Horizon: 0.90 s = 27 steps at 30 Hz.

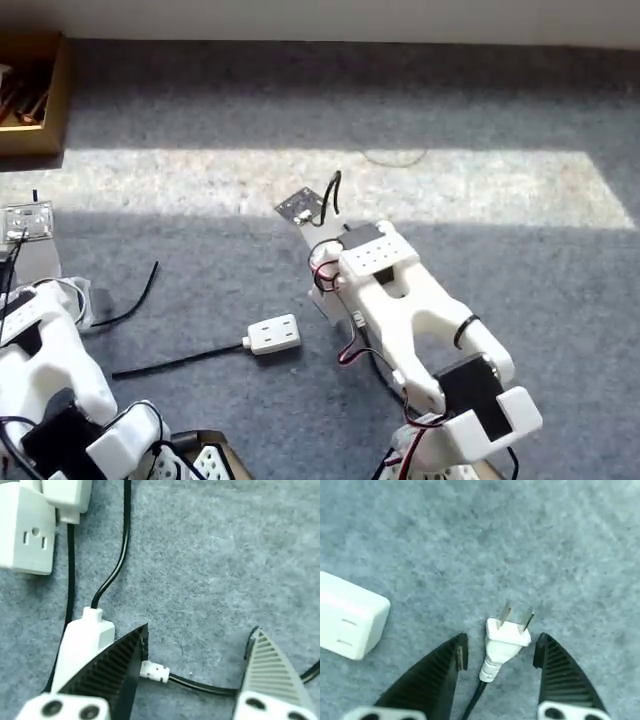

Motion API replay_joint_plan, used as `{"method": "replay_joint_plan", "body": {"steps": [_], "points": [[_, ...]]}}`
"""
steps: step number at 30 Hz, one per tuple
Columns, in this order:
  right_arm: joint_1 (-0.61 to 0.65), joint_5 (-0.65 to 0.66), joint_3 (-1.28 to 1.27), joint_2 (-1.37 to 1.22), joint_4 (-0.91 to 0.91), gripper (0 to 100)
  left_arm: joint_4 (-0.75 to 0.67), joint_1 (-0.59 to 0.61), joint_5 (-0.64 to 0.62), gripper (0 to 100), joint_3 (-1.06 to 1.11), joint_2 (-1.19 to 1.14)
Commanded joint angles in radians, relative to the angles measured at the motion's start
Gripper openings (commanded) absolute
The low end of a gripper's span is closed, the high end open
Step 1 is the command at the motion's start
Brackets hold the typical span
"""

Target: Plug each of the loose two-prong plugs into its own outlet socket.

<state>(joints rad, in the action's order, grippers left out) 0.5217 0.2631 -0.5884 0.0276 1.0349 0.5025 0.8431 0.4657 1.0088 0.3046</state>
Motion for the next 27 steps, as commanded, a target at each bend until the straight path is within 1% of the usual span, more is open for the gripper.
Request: {"method": "replay_joint_plan", "body": {"steps": [1,5,7,9,19,27], "points": [[0.002,-0.057,0.047,0.033,0.044,18.6,-0.02,0.008,-0.009,31,-0.004,0.013],[0.001,-0.094,0.045,0.038,0.116,16.2,-0.02,0.002,-0.009,31,-0.004,0.013],[-0.016,-0.123,0.044,0.039,0.125,16.2,-0.02,0.002,-0.009,31,-0.004,0.013],[-0.025,-0.123,0.041,0.031,0.117,16.2,-0.018,0.008,-0.009,31,-0.004,0.013],[-0.027,-0.129,-0.099,0.03,-0.073,16.2,-0.015,0.01,-0.009,31,-0.004,0.013],[-0.035,-0.13,-0.159,0.031,-0.079,15.9,-0.015,0.01,-0.009,31,-0.004,0.013]]}}
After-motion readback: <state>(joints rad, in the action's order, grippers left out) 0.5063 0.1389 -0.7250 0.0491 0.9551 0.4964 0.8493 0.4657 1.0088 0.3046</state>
